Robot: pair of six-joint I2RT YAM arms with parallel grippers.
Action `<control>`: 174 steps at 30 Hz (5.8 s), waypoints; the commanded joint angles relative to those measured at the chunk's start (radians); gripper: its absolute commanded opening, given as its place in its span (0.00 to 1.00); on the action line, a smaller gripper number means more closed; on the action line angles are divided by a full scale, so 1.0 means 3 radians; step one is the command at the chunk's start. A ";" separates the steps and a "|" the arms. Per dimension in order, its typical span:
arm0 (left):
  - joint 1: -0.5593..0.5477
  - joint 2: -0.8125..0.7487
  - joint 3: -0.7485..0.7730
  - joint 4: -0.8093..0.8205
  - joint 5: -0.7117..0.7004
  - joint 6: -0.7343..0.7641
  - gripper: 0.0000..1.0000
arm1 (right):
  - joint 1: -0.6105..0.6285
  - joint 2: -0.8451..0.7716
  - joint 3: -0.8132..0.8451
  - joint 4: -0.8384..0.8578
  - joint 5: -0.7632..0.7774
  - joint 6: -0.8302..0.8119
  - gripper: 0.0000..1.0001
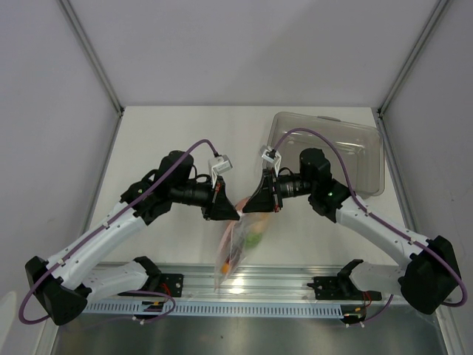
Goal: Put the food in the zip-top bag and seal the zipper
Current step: Zip the zipper food storage bag at the center of the board.
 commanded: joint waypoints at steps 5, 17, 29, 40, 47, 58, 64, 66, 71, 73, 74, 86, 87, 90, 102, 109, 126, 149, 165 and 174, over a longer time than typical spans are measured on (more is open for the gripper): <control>-0.0009 -0.0020 0.0140 -0.0040 -0.0093 0.0014 0.01 | 0.0040 -0.0254 0.0091 -0.0243 0.0753 -0.0250 0.00; 0.0001 0.0032 0.0186 -0.0152 -0.0313 -0.0027 0.01 | 0.0240 -0.0571 0.0020 -0.0356 0.1971 -0.0204 0.00; 0.0006 -0.0076 0.0196 -0.0295 -0.0421 0.0024 0.00 | 0.0214 -0.0771 -0.0057 -0.0361 0.2165 -0.0101 0.00; 0.0006 -0.0275 0.0339 -0.0617 -0.0558 0.0106 0.01 | 0.0030 -0.0863 0.0035 -0.0580 0.2211 -0.0107 0.00; 0.0011 -0.0469 0.0503 -0.0857 -0.0681 0.0121 0.01 | 0.0000 -0.0944 0.0030 -0.0683 0.2278 -0.0096 0.00; 0.0011 -0.0511 0.0626 -0.0929 -0.0641 0.0157 0.01 | -0.0046 -0.0950 0.0060 -0.0345 0.1098 -0.0315 0.39; 0.0011 -0.0495 0.0600 -0.0909 -0.0589 0.0157 0.00 | -0.0046 -0.0475 0.0525 -0.0932 0.0264 -0.0857 0.68; 0.0011 -0.0505 0.0590 -0.0889 -0.0569 0.0142 0.01 | -0.0046 -0.0331 0.0643 -0.1031 0.0207 -0.0991 0.70; 0.0011 -0.0521 0.0523 -0.0863 -0.0548 0.0122 0.00 | -0.0047 -0.0112 0.0766 -0.0965 -0.0022 -0.1058 0.70; 0.0011 -0.0526 0.0518 -0.0858 -0.0523 0.0121 0.00 | -0.0011 -0.0004 0.0832 -0.0954 -0.0166 -0.1042 0.68; 0.0016 -0.0521 0.0518 -0.0863 -0.0523 0.0121 0.01 | -0.0001 0.0032 0.0858 -0.0975 -0.0181 -0.1052 0.68; 0.0011 -0.0510 0.0498 -0.0827 -0.0487 0.0121 0.01 | 0.0311 0.0456 0.1226 -0.1194 -0.0289 -0.1195 0.49; 0.0016 -0.0515 0.0498 -0.0832 -0.0487 0.0127 0.00 | 0.0322 0.0477 0.1242 -0.1220 -0.0289 -0.1211 0.45; 0.0011 -0.0531 0.0498 -0.0847 -0.0497 0.0147 0.01 | 0.0357 0.0523 0.1262 -0.1271 -0.0289 -0.1237 0.44; 0.0016 -0.0536 0.0508 -0.0858 -0.0482 0.0173 0.01 | 0.0393 0.0676 0.1411 -0.1389 -0.0253 -0.1262 0.19; 0.0016 -0.0551 0.0498 -0.0919 -0.0579 0.0188 0.01 | 0.0398 0.0615 0.1411 -0.1343 0.0170 -0.1140 0.00; 0.0042 -0.0735 0.0534 -0.1180 -0.1003 0.0254 0.01 | 0.0194 -0.0294 0.0757 -0.1041 0.1695 -0.0741 0.00; 0.0057 -0.1114 0.0661 -0.1507 -0.1515 0.0208 0.00 | 0.0076 -0.0847 0.0511 -0.1394 0.1915 -0.0669 0.00; 0.0057 -0.1339 0.0672 -0.1742 -0.1658 0.0157 0.01 | 0.0066 -0.0863 0.0393 -0.1384 0.1910 -0.0623 0.00; 0.0052 -0.1410 0.0641 -0.1752 -0.1653 0.0091 0.01 | 0.0066 -0.0806 0.0368 -0.1282 0.1828 -0.0562 0.00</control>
